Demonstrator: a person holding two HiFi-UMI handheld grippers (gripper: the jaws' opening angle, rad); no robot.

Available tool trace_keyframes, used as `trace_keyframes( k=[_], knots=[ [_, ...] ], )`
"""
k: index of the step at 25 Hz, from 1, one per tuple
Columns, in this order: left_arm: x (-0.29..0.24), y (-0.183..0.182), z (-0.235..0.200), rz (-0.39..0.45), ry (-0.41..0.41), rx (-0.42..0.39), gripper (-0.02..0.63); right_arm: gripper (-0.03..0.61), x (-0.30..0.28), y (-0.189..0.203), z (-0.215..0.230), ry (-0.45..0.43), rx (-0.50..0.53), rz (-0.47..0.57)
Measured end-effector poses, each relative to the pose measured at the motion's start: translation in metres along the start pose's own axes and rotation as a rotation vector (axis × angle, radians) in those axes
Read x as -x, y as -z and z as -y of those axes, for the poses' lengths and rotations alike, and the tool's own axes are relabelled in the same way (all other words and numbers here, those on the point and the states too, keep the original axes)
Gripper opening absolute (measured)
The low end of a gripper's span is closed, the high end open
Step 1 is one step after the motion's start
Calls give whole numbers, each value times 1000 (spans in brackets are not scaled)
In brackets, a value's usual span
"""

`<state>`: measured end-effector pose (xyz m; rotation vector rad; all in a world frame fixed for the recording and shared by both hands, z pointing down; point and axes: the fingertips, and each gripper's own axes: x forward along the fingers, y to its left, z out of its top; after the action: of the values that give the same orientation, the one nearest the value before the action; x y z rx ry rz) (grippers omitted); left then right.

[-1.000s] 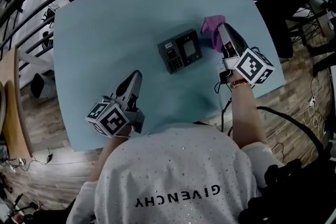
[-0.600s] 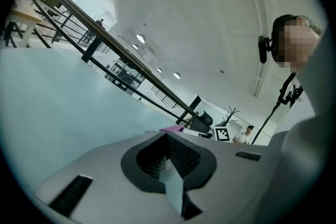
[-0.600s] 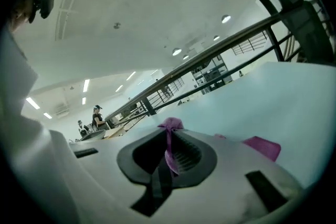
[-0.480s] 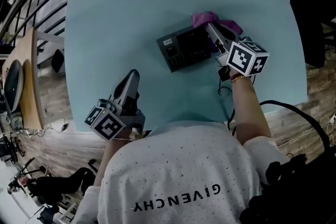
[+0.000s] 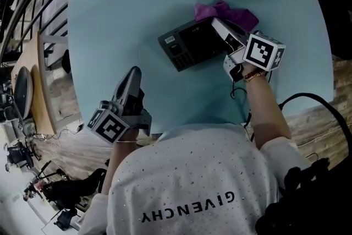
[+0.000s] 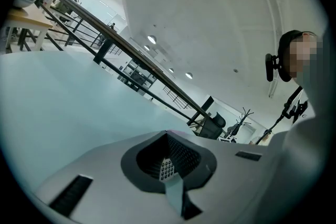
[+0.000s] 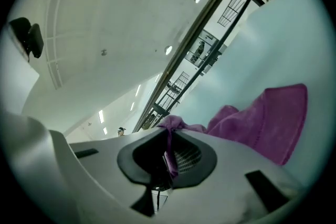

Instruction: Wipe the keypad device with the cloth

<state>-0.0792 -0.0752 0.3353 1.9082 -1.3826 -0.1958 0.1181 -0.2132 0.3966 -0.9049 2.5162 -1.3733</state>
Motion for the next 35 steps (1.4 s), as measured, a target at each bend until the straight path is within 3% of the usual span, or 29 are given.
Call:
trace_keyframes(
  k=[8, 12, 14, 27, 35],
  knots=[
    [5, 8, 12, -38, 38, -65, 0, 29, 5, 18, 3, -8, -133, -9],
    [6, 10, 13, -26, 40, -52, 0, 29, 7, 29, 10, -2, -227, -46],
    [9, 8, 16, -19, 42, -55, 0, 29, 9, 35, 9, 17, -226, -69],
    [19, 13, 35, 2, 102, -74, 0, 31, 35, 94, -6, 176, 54, -282],
    [23, 16, 41, 10, 130, -71, 0, 29, 43, 147, -3, 297, 352, -507]
  ],
)
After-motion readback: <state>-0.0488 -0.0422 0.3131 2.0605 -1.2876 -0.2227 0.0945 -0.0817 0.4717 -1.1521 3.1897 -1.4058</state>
